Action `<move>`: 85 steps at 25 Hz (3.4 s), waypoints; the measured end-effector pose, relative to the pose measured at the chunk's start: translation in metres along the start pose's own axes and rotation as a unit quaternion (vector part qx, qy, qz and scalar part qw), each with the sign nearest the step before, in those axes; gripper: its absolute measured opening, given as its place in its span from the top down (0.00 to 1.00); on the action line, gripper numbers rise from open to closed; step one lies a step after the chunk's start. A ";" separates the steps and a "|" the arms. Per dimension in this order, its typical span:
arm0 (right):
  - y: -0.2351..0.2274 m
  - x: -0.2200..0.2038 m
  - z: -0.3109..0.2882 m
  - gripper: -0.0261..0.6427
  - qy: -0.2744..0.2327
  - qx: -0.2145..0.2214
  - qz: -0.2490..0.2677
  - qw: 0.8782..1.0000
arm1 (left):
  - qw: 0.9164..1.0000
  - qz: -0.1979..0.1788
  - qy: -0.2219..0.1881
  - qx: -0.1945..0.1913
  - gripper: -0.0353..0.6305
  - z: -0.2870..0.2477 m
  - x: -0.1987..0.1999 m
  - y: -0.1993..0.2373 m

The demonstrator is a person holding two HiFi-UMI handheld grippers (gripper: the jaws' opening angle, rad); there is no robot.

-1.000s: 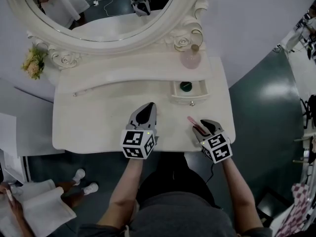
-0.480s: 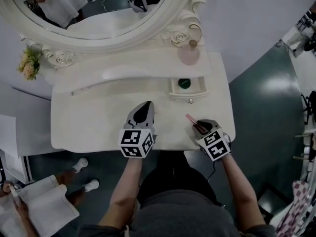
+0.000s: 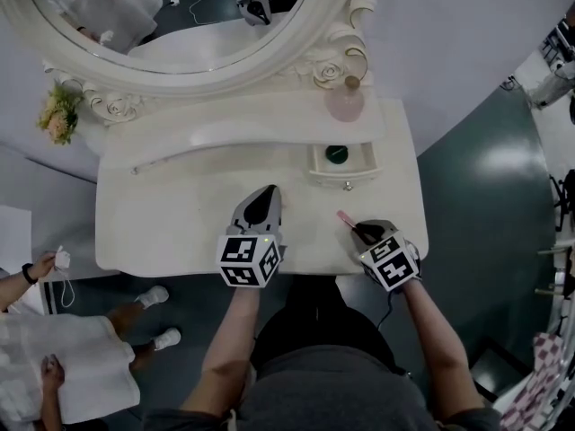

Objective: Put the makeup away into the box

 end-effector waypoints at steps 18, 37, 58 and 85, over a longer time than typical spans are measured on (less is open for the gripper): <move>-0.020 0.053 0.041 0.89 -0.092 -0.014 -0.002 0.996 | 1.000 -0.005 -0.013 0.008 0.94 0.001 0.011 0.002; -0.078 0.144 0.015 0.89 -0.103 -0.013 0.169 0.980 | 0.999 -0.005 -0.022 0.030 0.94 0.001 0.019 0.016; -0.079 0.137 -0.025 0.84 -0.062 0.032 0.244 0.967 | 0.998 0.006 -0.015 0.068 0.94 0.006 0.010 0.026; -0.033 0.112 0.083 0.85 -0.323 0.020 -0.097 0.941 | 0.996 -0.020 0.057 0.065 0.81 -0.003 -0.009 0.012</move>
Point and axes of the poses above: the fingertips, and each gripper's own axes: z backward along the fingers, y to its left, x out of its top, the point moved 6 cm from there along z, backward along the fingers, and after that the axes turned 10 degrees about -y, right-handed, at the moved point
